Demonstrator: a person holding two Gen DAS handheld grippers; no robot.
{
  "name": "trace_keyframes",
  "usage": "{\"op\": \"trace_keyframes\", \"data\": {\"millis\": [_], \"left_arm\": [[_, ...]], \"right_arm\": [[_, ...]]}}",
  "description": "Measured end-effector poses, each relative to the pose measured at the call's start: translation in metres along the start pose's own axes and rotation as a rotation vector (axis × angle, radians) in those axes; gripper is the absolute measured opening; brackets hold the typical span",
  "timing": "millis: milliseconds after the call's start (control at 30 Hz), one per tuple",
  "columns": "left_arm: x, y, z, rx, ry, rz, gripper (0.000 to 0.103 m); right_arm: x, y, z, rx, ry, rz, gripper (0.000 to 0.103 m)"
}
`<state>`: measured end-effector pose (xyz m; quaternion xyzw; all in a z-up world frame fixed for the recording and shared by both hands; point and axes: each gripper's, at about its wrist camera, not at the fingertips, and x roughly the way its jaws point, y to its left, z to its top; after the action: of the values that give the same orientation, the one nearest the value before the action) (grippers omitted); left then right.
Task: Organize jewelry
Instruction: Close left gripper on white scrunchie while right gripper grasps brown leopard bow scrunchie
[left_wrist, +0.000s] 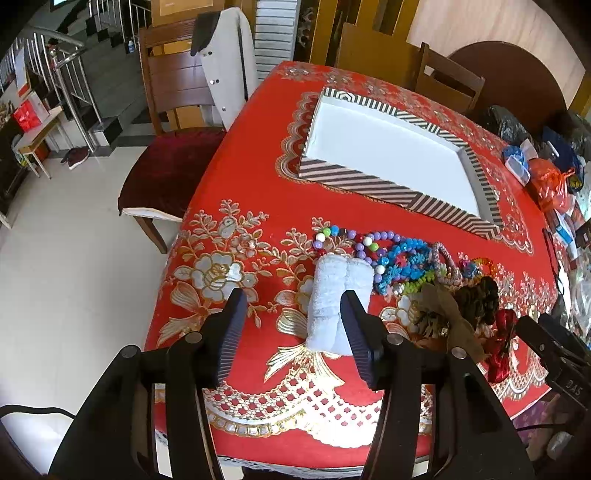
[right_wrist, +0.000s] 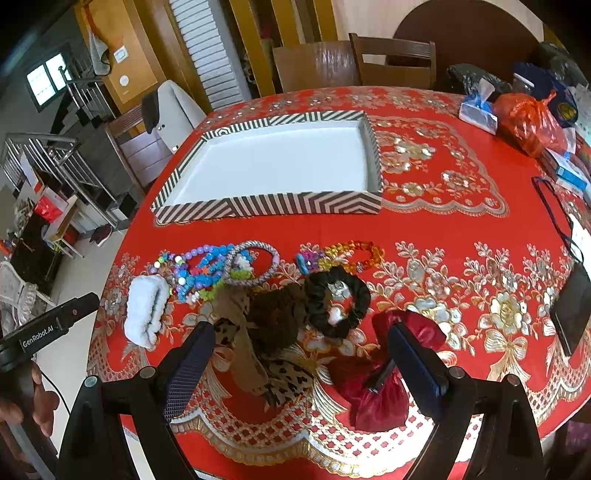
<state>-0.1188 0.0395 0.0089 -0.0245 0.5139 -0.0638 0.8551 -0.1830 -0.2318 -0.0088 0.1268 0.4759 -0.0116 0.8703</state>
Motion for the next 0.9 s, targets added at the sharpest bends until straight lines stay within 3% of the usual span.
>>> {"op": "trace_keyframes", "data": {"millis": [367,533,733,900], "left_arm": [[0.014,-0.003,0.001,-0.026,0.044,-0.07,0.06],[0.026,-0.007,0.0,-0.018,0.08,-0.065,0.06],[0.039,-0.01,0.001,-0.017,0.105,-0.052,0.06],[0.049,-0.015,0.003,-0.005,0.113,-0.037,0.06]], "right_arm": [[0.002,-0.016,-0.022,0.025,0.032,0.033,0.092],[0.007,-0.01,-0.018,0.014,0.049,0.097,0.079],[0.029,0.021,-0.01,-0.103,0.087,0.143,0.059],[0.05,0.025,-0.005,-0.14,0.127,0.128,0.059]]}}
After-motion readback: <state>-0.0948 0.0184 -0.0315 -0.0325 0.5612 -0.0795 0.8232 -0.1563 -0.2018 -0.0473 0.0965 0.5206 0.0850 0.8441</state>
